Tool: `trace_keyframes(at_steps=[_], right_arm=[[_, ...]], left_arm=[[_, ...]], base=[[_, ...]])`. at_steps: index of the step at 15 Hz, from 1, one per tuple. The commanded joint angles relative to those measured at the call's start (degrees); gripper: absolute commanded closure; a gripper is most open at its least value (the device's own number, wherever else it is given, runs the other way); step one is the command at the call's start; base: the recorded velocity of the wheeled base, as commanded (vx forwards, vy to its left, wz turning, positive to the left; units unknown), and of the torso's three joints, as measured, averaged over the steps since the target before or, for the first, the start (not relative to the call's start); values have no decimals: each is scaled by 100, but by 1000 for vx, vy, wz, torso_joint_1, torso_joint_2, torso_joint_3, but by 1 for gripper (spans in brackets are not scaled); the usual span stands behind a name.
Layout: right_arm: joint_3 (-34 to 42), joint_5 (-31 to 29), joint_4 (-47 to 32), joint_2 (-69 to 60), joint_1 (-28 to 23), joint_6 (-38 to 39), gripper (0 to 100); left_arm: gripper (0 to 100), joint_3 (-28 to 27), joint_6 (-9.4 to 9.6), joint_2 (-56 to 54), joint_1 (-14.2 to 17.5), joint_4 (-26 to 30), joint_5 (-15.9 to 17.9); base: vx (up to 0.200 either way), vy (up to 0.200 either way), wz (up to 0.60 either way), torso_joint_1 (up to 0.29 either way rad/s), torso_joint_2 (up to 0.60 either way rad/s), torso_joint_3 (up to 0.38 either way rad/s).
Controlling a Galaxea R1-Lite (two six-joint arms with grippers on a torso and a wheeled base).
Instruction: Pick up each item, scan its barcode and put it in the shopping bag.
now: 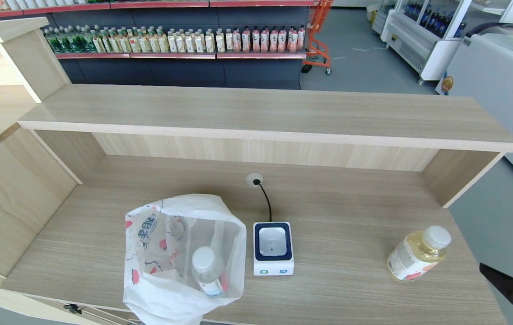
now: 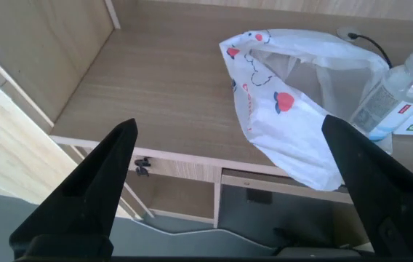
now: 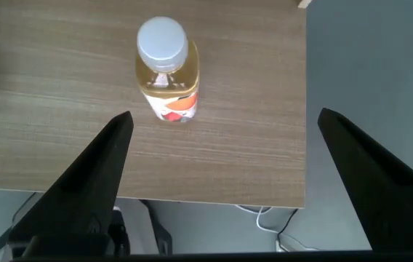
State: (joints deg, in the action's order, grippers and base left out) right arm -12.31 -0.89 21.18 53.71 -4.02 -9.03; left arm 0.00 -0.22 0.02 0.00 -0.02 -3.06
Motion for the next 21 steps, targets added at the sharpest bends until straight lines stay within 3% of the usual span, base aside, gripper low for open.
trace_keyframes(at_steps=[1, 6, 12, 17, 21], right_arm=[[-8, 1, -131, -221, 103, -2, 0], [-17, -16, -483, -414, 103, -2, 0], [-122, -69, -483, -80, -239, -213, 0], [-43, -34, -483, -1, -371, -239, 0], [-61, 151, -474, 280, -389, -178, 0]], left_arm=[[0, 0, -13, -2, 0, -6, -2], [0, 0, -13, -2, 0, -6, -2], [0, 0, -4, -2, 0, -6, 7], [0, 0, -13, -2, 0, -6, 7], [0, 0, -13, -2, 0, -6, 7]], base=[[0, 0, 0, 0, 0, 0], [-160, 0, 0, 6, 5, -4], [0, 0, 0, 0, 0, 0], [0, -200, 0, 3, 5, 3], [0, 0, 0, 0, 0, 0]])
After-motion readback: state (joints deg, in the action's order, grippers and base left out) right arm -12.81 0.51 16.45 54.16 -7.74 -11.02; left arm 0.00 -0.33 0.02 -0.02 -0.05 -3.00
